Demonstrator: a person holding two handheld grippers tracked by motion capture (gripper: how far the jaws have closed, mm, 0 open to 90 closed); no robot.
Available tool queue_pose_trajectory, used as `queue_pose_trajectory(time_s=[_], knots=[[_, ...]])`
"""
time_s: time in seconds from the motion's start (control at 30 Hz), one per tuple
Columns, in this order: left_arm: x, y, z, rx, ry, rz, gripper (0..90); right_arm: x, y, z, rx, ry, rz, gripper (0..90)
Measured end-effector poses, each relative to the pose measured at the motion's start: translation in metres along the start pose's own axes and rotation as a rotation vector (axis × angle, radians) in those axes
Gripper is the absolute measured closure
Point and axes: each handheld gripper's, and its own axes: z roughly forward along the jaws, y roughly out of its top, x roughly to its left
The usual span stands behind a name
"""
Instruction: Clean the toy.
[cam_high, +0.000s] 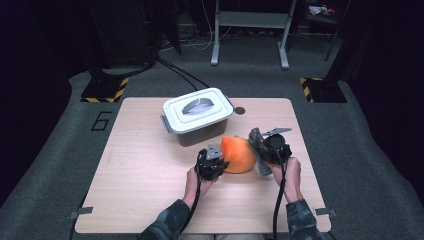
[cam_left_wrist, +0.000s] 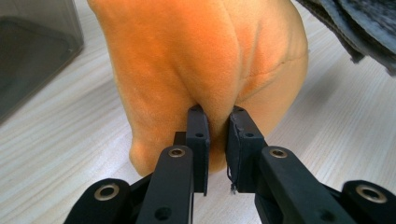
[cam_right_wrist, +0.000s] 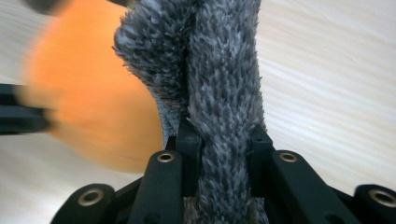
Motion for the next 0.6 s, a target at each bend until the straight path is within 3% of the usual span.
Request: queue_pose_trajectory(time_s=[0.1,0.17,0.3,0.47,0.53,0.6], knots=[[0.002,0.0,-0.001,-0.006,0.003,-0.006,79.0,0.014,0.004,0.009,0.024,0.018,-0.048,73.7],[0.003,0.001,-0.001,-0.011,0.003,0.001,75.9,0.015,0.005,0.016,0.023,0.017,-0.047,73.8],[0.006,0.005,-0.004,0.006,0.0,0.056,61.7,0.013,0.006,0.018,0.027,0.016,-0.045,73.8],[0.005,0.006,-0.003,0.018,0.022,0.072,45.2,0.012,0.007,0.02,0.021,0.016,-0.043,73.8],[0.004,0.005,0.0,0.018,0.033,0.082,44.4,0.012,0.007,0.02,0.018,0.014,-0.043,73.8],[0.003,0.005,0.004,0.018,0.053,0.095,49.8,0.012,0.007,0.02,0.014,0.014,-0.042,73.7]])
